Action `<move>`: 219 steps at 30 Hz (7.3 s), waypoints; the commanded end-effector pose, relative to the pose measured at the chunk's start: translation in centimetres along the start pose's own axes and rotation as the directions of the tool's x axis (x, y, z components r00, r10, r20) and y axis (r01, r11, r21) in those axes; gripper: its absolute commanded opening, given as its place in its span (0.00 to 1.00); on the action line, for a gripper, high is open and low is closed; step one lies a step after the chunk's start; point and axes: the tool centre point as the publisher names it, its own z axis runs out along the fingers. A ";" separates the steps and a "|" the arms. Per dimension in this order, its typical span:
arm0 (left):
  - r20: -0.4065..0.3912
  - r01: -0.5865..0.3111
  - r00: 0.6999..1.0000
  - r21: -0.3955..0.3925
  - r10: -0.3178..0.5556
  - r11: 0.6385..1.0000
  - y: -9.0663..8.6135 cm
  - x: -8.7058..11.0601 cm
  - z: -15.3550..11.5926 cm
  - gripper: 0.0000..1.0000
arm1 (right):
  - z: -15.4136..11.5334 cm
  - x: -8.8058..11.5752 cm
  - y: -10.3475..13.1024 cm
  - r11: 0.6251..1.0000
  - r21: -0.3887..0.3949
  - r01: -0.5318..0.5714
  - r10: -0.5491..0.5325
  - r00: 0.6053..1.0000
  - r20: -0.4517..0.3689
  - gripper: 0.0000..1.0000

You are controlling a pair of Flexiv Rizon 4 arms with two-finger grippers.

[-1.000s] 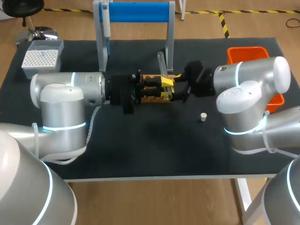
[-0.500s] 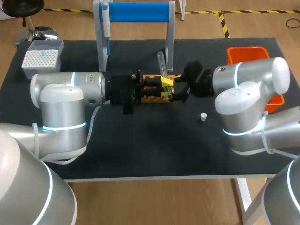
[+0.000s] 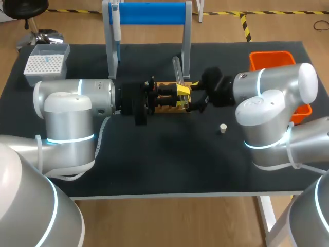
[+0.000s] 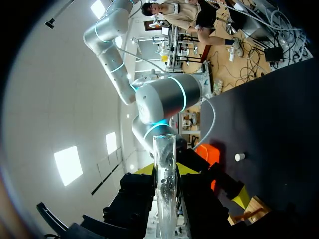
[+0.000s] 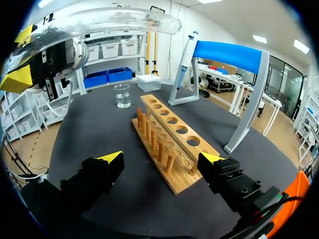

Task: Invert the test tube, pick up the pipette, mount the tip to pipette, aspirate from beaker and dispense into the tube, eject the tip, return the pipette, and cap with the stopper.

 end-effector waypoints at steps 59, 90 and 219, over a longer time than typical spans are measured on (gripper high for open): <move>0.028 0.987 0.157 -0.027 -0.987 0.156 13.8 -3.2 -3.1 0.00 | 0.0 0.0 -0.1 1.000 -0.001 0.000 0.000 1.000 0.000 1.00; 0.078 0.996 0.087 0.001 -0.993 0.087 16.4 -1.5 -2.4 0.00 | 0.0 0.0 -0.1 1.000 -0.001 0.000 0.000 1.000 0.000 1.00; 0.210 1.000 -0.011 -0.003 -0.978 -0.012 17.6 5.8 -4.6 1.00 | 0.0 0.0 -0.1 1.000 -0.001 0.000 0.000 1.000 0.000 1.00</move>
